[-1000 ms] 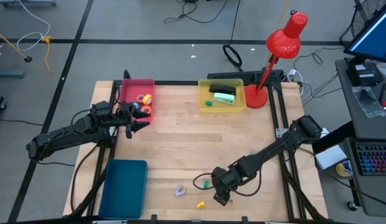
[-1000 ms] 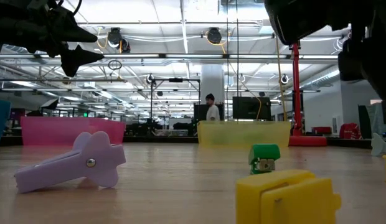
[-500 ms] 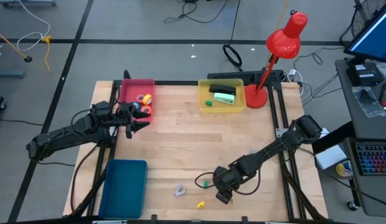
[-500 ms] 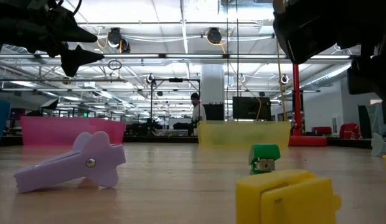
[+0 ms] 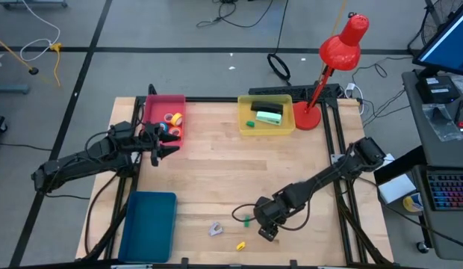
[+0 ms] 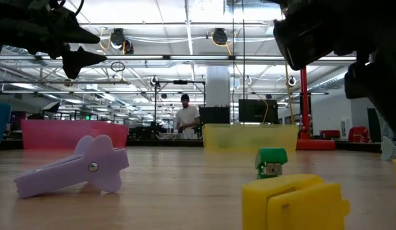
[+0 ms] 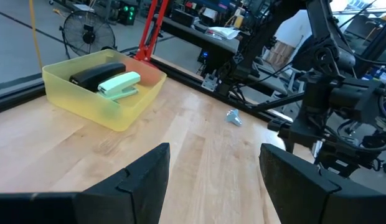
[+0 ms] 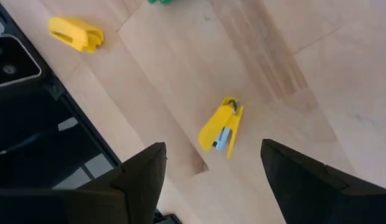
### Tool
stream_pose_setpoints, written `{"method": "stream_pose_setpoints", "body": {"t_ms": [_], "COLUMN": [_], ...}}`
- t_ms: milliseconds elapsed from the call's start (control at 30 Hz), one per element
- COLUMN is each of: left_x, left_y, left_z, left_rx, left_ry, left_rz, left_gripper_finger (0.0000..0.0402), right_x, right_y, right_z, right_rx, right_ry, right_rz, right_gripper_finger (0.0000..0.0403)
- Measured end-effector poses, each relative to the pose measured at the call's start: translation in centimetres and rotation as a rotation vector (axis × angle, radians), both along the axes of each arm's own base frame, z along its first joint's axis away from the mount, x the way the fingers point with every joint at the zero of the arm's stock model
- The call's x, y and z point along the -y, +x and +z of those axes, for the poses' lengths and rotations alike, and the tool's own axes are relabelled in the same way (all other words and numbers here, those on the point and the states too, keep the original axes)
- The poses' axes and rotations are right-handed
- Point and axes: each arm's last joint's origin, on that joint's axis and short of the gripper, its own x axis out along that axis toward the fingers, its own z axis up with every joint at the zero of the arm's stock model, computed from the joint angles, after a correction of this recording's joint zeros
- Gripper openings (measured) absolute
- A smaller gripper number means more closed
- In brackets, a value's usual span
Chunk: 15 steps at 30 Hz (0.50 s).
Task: Pick and place Stapler, Stapler remover, tape
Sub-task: Put the small yellow stapler into the yellow bin
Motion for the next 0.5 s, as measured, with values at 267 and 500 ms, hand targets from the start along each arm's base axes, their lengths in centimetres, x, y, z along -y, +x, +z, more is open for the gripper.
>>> {"method": "stream_pose_setpoints", "body": {"t_ms": [267, 500], "left_x": [0.0, 0.0], "left_y": [0.0, 0.0], "left_z": [0.0, 0.0], "left_rx": [0.0, -0.001], "left_ry": [0.001, 0.012], "left_rz": [0.0, -0.001], "left_gripper_finger": [0.0248, 0.0248], "right_x": [0.31, 0.39], "right_y": [0.18, 0.23], "right_z": [0.0, -0.04], "right_rx": [-0.013, -0.019], "right_ry": [0.004, -0.024], "right_rz": [-0.042, -0.124], "right_gripper_finger": [0.0254, 0.0254]}}
